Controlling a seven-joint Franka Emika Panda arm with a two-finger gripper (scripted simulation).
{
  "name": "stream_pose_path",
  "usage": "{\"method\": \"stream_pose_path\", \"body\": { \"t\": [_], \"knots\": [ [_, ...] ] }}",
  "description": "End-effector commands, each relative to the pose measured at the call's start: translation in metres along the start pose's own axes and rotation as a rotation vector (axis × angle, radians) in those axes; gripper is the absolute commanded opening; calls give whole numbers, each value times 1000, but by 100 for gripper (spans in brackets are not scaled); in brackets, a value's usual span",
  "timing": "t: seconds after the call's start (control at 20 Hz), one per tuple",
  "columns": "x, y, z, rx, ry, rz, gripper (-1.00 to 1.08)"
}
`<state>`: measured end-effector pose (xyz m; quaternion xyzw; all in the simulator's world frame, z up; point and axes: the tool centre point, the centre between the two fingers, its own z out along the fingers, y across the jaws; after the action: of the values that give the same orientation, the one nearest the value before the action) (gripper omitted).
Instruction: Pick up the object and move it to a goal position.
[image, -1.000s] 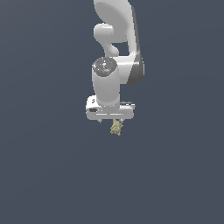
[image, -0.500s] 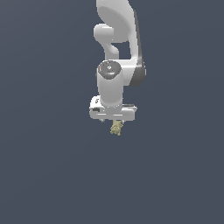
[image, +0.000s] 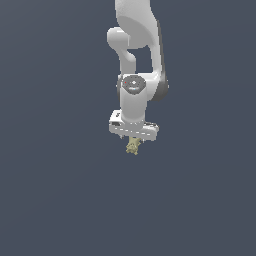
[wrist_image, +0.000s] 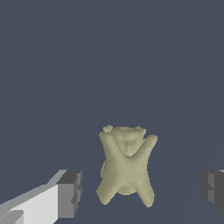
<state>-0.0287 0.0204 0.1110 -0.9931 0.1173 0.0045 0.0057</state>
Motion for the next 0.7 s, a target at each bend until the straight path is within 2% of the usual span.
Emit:
{"method": "stream_pose_path", "body": {
  "t": [0.0,0.65],
  "knots": [
    [-4,-2,5,-4,5,29,100],
    [-11,-5,15,-10,10,65,100]
  ]
}}
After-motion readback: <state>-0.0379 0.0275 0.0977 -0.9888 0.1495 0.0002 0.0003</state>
